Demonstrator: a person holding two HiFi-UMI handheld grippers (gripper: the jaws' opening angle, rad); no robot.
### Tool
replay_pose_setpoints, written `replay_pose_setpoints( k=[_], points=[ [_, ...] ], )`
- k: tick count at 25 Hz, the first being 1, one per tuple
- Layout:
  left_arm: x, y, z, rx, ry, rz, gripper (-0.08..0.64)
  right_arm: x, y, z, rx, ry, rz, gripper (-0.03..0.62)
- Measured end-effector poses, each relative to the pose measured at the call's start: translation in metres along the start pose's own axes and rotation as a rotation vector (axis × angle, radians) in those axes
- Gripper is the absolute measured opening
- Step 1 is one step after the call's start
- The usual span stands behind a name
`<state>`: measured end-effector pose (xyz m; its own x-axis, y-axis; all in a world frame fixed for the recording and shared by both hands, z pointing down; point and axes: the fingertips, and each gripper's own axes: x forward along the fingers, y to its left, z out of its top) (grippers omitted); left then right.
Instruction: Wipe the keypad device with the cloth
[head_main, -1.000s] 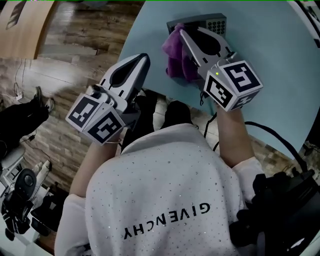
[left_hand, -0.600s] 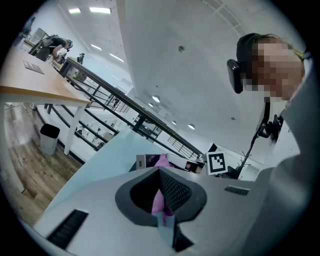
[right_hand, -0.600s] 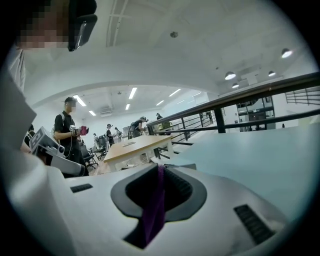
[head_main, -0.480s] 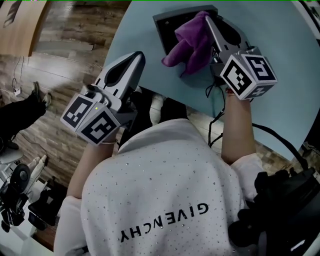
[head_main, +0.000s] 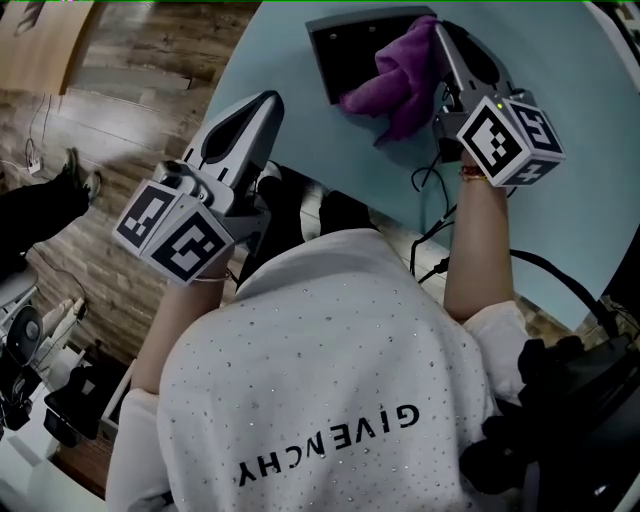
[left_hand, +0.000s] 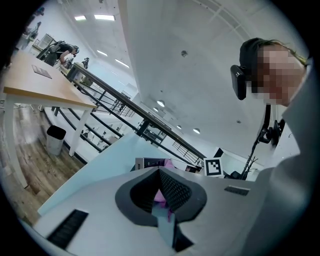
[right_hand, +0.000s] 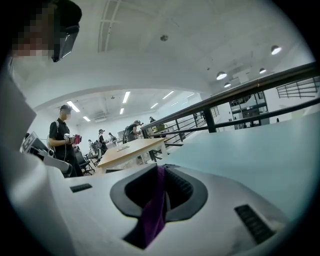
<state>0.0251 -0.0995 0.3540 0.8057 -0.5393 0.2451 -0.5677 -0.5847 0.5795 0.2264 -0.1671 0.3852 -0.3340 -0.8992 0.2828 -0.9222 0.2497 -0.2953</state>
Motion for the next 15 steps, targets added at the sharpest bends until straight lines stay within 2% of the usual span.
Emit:
replay_pose_setpoints(
  k=[5, 9, 13, 15],
  points=[
    [0.001, 0.016, 0.014, -0.015, -0.011, 0.011, 0.002, 0.018, -0.002, 0.006, 0.003, 0.014, -0.030, 0.051],
    [0.002, 0.002, -0.005, -0.014, -0.008, 0.007, 0.002, -0.003, -0.009, -0.005, 0.017, 0.000, -0.040, 0.046],
    [0.012, -0.013, -0.030, 0.027, -0.009, 0.008, 0.002, -0.025, 0.014, -0.012, 0.077, -0.073, 0.135, 0.041],
    [0.015, -0.011, -0.026, 0.032, -0.010, 0.012, 0.002, -0.017, 0.038, -0.009, 0.098, -0.082, 0.217, 0.040]
  ],
)
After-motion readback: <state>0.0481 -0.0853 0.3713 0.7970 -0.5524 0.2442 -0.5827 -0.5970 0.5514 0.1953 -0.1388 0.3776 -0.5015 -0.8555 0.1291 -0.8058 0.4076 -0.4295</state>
